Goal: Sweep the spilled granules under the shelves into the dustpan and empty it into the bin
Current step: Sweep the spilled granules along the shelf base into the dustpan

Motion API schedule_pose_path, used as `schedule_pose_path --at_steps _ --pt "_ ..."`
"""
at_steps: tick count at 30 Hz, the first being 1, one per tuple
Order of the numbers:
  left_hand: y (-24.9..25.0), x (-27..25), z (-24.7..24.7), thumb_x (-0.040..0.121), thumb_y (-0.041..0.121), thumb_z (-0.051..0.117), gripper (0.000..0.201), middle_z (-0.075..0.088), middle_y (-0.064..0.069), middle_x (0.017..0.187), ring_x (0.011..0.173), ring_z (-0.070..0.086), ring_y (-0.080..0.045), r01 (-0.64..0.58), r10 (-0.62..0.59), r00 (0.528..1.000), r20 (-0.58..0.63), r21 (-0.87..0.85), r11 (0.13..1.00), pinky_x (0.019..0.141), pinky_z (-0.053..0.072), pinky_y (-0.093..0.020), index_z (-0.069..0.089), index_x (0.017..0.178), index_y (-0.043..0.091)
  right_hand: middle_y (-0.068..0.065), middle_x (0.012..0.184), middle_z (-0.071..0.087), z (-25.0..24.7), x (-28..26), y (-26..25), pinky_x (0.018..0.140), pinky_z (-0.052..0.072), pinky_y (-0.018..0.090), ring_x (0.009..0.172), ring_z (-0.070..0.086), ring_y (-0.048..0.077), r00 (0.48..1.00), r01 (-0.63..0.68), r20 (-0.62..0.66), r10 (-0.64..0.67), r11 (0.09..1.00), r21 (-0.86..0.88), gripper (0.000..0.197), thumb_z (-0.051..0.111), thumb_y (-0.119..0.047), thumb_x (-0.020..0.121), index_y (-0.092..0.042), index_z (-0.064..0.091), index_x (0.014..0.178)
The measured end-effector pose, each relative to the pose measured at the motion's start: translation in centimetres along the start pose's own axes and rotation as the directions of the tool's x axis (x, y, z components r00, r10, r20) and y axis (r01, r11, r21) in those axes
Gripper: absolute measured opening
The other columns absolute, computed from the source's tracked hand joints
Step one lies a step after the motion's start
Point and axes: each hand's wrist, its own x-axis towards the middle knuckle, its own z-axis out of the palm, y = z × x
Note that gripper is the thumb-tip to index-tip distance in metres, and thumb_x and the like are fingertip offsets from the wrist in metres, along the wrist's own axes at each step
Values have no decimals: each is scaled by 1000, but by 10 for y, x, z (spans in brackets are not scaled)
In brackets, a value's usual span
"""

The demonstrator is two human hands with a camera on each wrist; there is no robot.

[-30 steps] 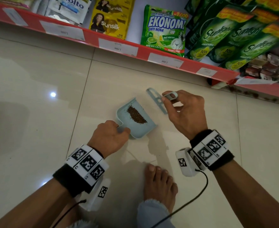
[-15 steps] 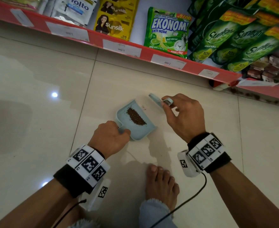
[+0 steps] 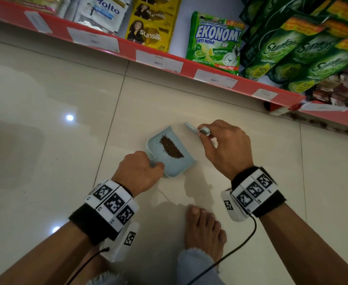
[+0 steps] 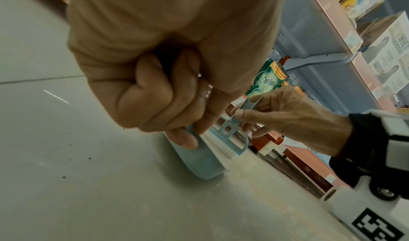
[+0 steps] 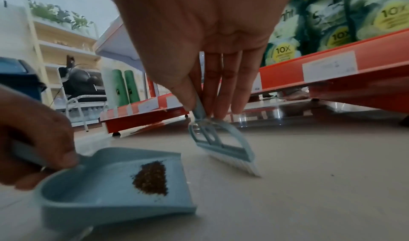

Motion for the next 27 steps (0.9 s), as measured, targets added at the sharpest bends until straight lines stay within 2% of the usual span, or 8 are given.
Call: schedule_pose_path --at_steps 2,5,8,12,15,18,22,27 --pt "0 -1 -1 85 39 62 43 47 -2 63 66 53 -23 6 -6 1000 5 3 1000 54 36 -27 40 59 13 -4 78 66 3 -2 -5 58 54 37 65 62 16 996 19 81 -30 991 132 19 59 -30 95 -19 74 94" --pt "-1 -1 -2 85 38 62 42 47 -2 62 65 52 -23 4 -4 1000 9 -10 1000 55 36 -27 41 59 13 -5 82 73 3 -1 -10 58 58 30 67 66 7 999 -41 -7 46 932 360 16 64 -27 93 -16 76 94" --pt "-2 -2 -2 85 37 62 42 47 -2 61 65 51 -23 1 -1 1000 6 -16 1000 56 36 -27 40 59 12 -4 84 71 1 2 -6 58 57 35 68 65 11 992 -52 -97 78 968 247 19 61 -30 94 -18 75 98" --pt "-2 -2 -3 86 38 62 43 47 -3 62 67 52 -24 4 -4 1000 5 -10 1000 58 37 -28 40 59 12 -2 84 67 2 1 -4 60 54 40 69 63 20 999 -43 -15 44 998 40 21 57 -32 96 -19 73 99" --pt "-2 -3 -4 86 37 61 43 46 -3 62 67 52 -25 -3 3 1000 3 -10 1000 58 37 -28 39 59 12 -2 81 70 3 -2 -9 61 56 40 68 64 17 996 -36 90 18 977 212 20 61 -30 94 -16 75 95" --pt "-4 -3 -4 86 38 61 44 45 -3 62 68 51 -25 -1 1 1000 1 -7 1000 60 38 -29 39 59 12 -5 83 73 -1 4 -10 58 58 37 66 66 10 997 -79 5 82 935 347 17 64 -29 92 -18 76 94" --pt "-6 -4 -4 86 36 61 44 45 -3 60 65 50 -24 -4 3 1000 -10 -21 1000 58 37 -28 38 57 12 -4 90 70 0 20 -6 61 56 40 75 65 16 996 -19 -85 33 988 155 19 61 -30 94 -21 75 104" --pt "-7 -4 -5 86 37 61 44 45 -2 59 63 50 -22 -8 8 1000 -23 -16 1000 55 35 -28 38 57 13 -5 96 68 7 27 -5 68 53 39 85 63 20 983 52 176 -52 999 7 21 57 -29 97 -24 73 110"
